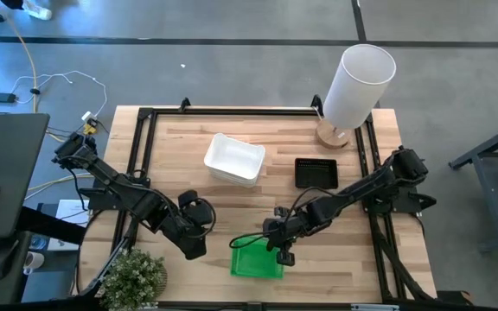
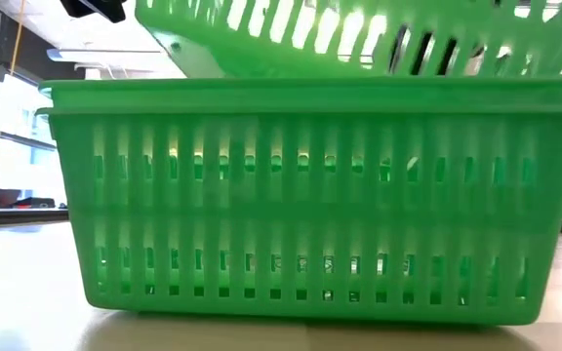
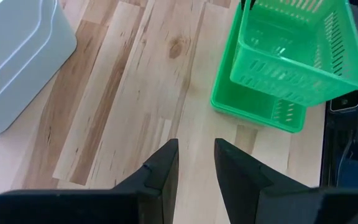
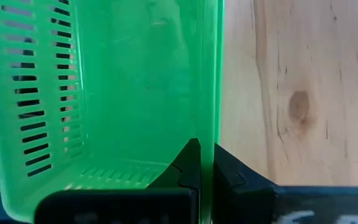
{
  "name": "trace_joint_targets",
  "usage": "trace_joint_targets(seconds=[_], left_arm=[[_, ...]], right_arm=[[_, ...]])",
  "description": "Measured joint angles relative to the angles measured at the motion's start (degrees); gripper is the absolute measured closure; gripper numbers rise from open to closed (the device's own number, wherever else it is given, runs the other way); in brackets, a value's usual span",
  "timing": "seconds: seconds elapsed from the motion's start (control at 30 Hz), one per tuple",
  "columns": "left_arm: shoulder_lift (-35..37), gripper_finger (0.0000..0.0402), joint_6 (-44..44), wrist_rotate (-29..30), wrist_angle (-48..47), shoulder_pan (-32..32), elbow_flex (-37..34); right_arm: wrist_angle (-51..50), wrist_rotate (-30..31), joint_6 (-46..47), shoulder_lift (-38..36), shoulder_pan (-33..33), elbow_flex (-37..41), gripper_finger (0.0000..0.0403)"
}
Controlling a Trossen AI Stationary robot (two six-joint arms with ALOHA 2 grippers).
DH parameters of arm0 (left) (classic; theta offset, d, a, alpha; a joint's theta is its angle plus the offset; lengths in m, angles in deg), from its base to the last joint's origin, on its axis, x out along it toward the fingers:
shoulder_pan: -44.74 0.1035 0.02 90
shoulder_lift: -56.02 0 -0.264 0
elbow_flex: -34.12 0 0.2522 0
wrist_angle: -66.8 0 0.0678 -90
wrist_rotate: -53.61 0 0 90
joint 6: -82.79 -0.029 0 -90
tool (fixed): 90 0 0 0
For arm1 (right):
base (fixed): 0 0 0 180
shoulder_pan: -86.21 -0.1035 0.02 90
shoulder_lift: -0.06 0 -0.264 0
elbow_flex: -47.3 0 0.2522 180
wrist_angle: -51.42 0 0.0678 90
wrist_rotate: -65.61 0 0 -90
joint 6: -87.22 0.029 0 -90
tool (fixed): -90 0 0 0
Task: Stack baskets by color
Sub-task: Stack the right green bin on top of the other green bins, then adjust the stacked green bins
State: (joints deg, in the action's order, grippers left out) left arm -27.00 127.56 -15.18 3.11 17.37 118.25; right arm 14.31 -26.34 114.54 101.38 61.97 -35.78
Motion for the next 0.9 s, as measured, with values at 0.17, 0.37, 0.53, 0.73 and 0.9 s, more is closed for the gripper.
trace_joint_targets(seconds=[0.17,0.37,0.53,0.73,0.9], left_arm=[[0.0,0.0312,0.0,0.0,0.0,0.0,0.0],[0.0,0.0312,0.0,0.0,0.0,0.0,0.0],[0.0,0.0312,0.0,0.0,0.0,0.0,0.0],[0.0,0.0312,-0.1,0.0,0.0,0.0,0.0],[0.0,0.0312,-0.9,0.0,0.0,0.0,0.0]], right_arm=[[0.1,0.3,-2.8,0.0,0.3,0.0,0.0403],[-0.1,0.9,-3.4,0.0,0.9,0.0,0.0403],[-0.1,0.9,-4.1,0.0,1.0,0.0,0.0402],[0.1,1.3,-6.8,0.0,1.0,0.0,0.0371],[0.1,3.0,-6.8,0.0,1.0,0.0,0.0327]])
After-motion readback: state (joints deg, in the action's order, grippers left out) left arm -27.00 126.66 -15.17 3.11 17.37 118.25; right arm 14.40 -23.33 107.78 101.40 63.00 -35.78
